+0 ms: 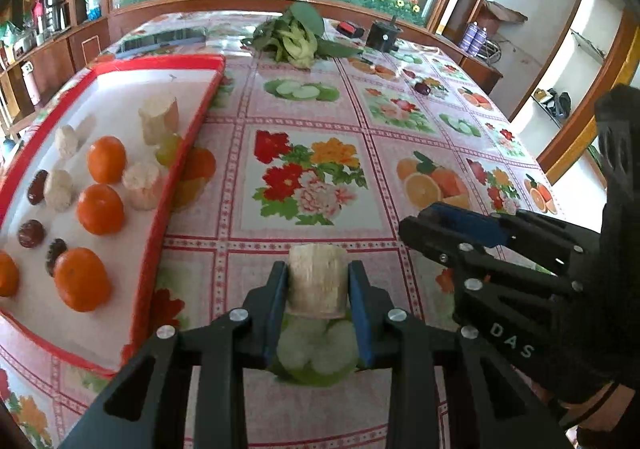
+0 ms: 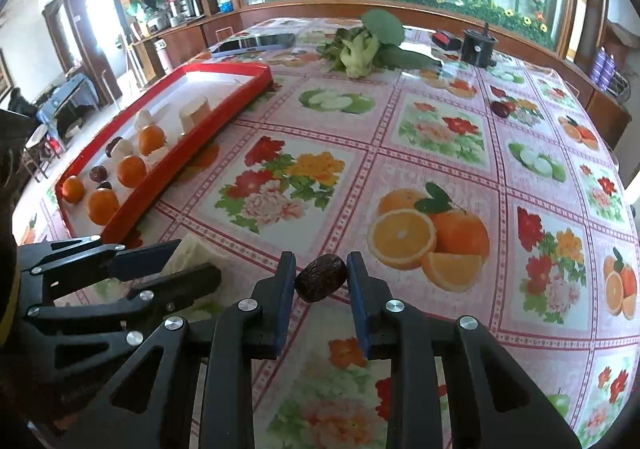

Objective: Organize fruits
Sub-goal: 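Carry the yam cube and date toward the tray with both grippers, then lower the cube and date into the tray and open both grippers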

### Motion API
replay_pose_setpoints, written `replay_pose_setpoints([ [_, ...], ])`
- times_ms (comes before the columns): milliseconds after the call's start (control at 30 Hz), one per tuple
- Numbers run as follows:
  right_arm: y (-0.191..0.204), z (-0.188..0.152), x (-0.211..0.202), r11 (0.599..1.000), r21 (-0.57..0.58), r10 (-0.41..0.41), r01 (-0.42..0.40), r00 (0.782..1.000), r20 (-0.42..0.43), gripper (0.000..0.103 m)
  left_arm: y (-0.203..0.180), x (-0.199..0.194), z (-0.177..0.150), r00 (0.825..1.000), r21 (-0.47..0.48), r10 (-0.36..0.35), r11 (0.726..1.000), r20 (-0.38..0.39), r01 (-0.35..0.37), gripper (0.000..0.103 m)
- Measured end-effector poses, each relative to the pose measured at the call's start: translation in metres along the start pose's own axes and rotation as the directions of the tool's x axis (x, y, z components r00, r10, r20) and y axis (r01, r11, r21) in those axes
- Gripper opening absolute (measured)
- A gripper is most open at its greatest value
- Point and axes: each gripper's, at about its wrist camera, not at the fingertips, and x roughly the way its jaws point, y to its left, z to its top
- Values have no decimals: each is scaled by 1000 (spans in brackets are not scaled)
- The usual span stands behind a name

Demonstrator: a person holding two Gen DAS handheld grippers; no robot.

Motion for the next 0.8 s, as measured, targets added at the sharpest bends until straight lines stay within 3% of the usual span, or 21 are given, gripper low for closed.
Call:
replay_pose_setpoints([
  [233, 32, 27, 1, 998, -56, 40, -39, 999, 14, 25, 35, -32, 5, 998, -77, 26, 997, 59, -22, 33],
  [367, 60, 44, 6, 992, -105, 72, -69, 997, 21, 25, 69, -47, 9, 994, -125, 75, 990, 79, -65, 33],
  [567, 107, 81, 23, 978, -167, 136, -129, 990, 33, 25, 129, -64, 24, 977, -170, 191, 970, 92, -173, 33],
  [800, 138, 127, 62, 973, -173, 160, -151, 986, 41, 25, 186, -55, 58, 957, -201, 278, 945, 83, -257, 33],
])
